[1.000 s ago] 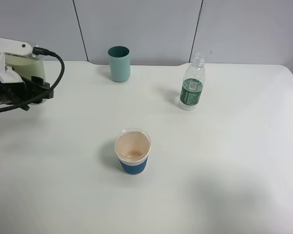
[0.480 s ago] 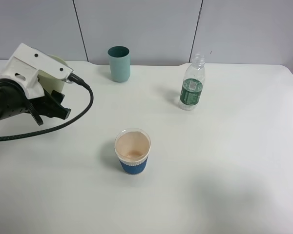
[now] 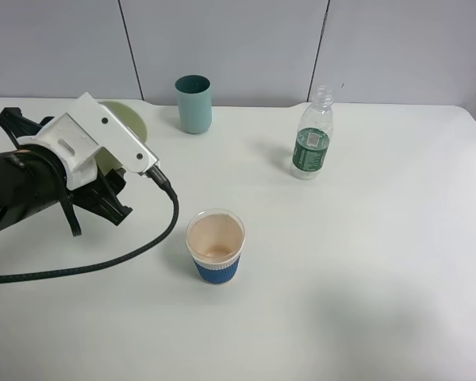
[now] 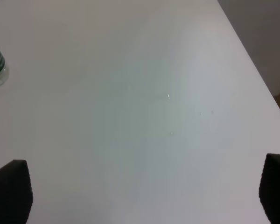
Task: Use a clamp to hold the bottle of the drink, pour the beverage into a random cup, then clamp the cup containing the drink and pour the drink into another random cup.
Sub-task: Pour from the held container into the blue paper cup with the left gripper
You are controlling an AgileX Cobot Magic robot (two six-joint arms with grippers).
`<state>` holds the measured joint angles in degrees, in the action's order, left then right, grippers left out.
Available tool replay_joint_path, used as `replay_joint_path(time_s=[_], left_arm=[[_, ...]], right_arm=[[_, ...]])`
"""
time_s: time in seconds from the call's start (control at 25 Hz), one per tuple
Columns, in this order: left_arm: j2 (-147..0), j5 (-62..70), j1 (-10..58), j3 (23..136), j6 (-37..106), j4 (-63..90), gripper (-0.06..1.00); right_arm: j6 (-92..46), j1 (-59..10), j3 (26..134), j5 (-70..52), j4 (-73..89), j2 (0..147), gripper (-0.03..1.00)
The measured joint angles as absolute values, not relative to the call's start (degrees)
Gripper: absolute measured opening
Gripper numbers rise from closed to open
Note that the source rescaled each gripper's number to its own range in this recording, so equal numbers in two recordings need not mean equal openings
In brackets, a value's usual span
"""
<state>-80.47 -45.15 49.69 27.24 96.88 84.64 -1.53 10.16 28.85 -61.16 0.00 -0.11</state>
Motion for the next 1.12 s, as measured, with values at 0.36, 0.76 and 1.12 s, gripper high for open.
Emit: replay_joint_path(time_s=[0.36,0.76,1.12], left_arm=[[-80.5,-48.5,59.5,27.2,98.7,87.0,0.00],[-80.5,-49.5,66.2,27.2,98.8,87.4,0.00],[-80.5,-49.8,66.3,27.2,106.0,87.6,0.00]], right_arm=[[-1.5,10.2,28.8,-61.2,0.0,-0.1,0.97],[-1.5,10.2,28.8,-61.2,0.0,-0.1,0.97],[-1.5,10.2,28.8,-61.2,0.0,-0.1,0.97]])
